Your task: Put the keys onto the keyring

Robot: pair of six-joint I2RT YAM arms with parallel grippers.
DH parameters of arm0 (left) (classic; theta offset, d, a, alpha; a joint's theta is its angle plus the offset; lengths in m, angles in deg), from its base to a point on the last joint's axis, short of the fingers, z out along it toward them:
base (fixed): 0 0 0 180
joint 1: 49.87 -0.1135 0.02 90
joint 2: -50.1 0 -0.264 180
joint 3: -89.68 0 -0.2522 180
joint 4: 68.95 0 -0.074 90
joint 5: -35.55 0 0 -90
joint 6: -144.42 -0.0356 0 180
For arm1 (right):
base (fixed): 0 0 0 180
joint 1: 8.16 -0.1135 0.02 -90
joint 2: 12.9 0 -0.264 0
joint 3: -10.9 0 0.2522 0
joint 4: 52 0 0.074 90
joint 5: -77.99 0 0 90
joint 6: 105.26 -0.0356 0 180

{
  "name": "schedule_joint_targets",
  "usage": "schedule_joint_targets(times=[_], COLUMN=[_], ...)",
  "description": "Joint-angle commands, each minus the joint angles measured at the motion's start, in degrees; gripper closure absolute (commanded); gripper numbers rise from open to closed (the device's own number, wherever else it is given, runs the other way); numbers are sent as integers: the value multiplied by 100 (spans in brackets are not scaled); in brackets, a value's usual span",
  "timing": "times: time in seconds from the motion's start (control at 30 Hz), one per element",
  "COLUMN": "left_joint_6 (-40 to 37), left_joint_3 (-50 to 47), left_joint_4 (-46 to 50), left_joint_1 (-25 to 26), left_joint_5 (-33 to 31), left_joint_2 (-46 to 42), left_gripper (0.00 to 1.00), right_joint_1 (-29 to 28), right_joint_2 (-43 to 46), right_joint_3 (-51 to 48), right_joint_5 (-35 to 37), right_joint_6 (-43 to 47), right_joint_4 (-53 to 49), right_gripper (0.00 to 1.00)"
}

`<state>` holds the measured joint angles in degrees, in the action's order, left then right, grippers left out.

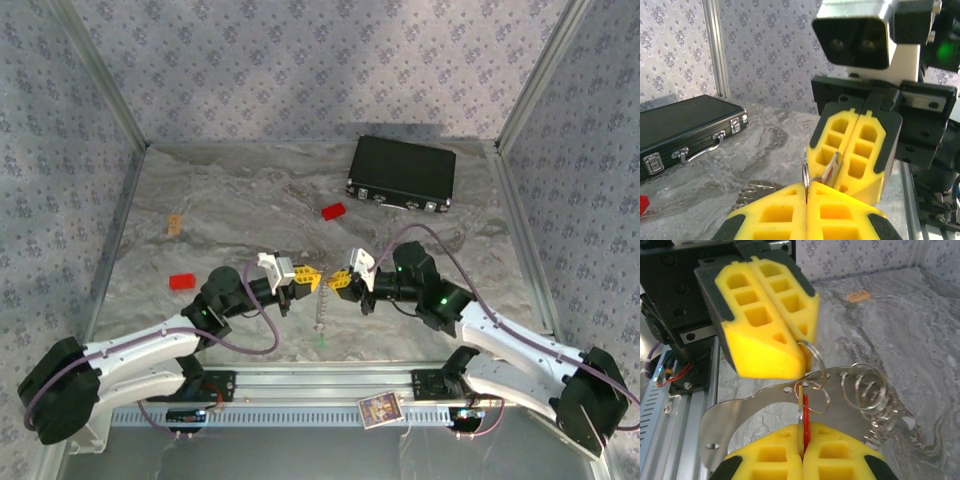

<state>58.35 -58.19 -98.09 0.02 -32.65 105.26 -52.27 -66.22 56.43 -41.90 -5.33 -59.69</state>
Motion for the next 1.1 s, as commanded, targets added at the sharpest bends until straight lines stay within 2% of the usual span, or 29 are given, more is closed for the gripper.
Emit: schedule_joint_targets(times=[0.0, 0.27, 0.57, 0.87, 1.07], left_joint_6=[-164, -137, -178, -136, -122], left_joint_3=[129, 114, 131, 79, 53], left_joint_4=[-79, -70, 324, 151, -107], left_joint_1=[-5, -5, 1, 1, -2], left_joint_5=[104, 159, 31, 98, 46], left_joint_2=[-155, -177, -249, -286, -330], left_gripper=[100, 100, 100, 100, 100], right_joint_1=[28, 35, 35, 18, -111], right_joint_2=[89, 46, 80, -48, -439], right_joint_3=[379, 557, 733, 764, 839], right_joint_5=[352, 770, 564, 590, 395], right_joint_6=[252, 530, 823, 1002, 1152], right_joint_4=[-666, -868, -900, -1094, -1363], right_gripper=[100, 100, 100, 100, 100])
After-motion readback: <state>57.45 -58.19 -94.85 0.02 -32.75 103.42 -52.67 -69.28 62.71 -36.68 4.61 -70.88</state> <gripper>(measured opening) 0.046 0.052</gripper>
